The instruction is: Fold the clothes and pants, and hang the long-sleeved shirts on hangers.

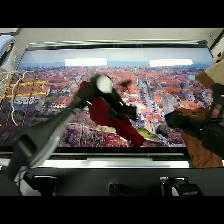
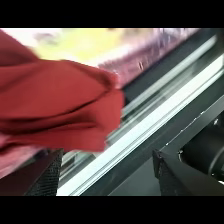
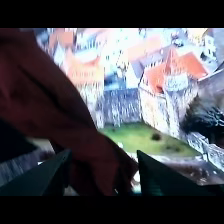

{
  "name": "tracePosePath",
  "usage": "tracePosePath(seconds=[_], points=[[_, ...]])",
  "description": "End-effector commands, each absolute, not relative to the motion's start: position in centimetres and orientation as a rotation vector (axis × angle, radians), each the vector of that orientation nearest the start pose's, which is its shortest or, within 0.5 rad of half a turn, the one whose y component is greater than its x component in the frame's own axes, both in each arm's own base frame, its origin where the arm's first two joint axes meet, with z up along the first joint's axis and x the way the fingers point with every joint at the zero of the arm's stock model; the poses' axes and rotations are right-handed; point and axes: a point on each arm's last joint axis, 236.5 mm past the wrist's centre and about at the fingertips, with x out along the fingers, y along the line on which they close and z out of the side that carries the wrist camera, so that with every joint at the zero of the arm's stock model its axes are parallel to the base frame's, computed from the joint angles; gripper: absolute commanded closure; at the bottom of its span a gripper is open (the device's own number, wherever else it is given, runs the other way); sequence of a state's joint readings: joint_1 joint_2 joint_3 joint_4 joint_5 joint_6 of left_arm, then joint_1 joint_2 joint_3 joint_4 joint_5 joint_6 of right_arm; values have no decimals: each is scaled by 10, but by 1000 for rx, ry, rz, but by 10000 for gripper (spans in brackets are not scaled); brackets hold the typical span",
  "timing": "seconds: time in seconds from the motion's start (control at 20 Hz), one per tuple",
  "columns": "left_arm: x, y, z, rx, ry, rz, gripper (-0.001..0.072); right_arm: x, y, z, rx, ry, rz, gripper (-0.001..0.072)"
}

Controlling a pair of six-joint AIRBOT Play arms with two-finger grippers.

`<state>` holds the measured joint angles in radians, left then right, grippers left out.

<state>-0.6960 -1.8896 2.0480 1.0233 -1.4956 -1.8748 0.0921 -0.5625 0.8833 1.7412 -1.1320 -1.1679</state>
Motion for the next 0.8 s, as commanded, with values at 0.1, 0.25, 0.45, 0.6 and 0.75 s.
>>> tracePosePath(seconds=[0.1, 0.25, 0.45, 0.6, 0.75], points=[[377, -222, 168, -97, 1317, -487, 69, 304, -37, 189, 937, 507, -410, 227], [375, -129, 212, -168, 1197, -312, 69, 306, -54, 125, 960, 765, -430, 226], [362, -64, 234, -257, 1125, -175, 69, 289, 4, 33, 825, 1256, -13, 227], [359, -49, 227, -273, 1140, -142, 69, 265, 61, -15, 856, 1471, 234, 227], [358, -56, 214, -291, 1179, -166, 69, 255, 97, -56, 839, 1532, 263, 227]])
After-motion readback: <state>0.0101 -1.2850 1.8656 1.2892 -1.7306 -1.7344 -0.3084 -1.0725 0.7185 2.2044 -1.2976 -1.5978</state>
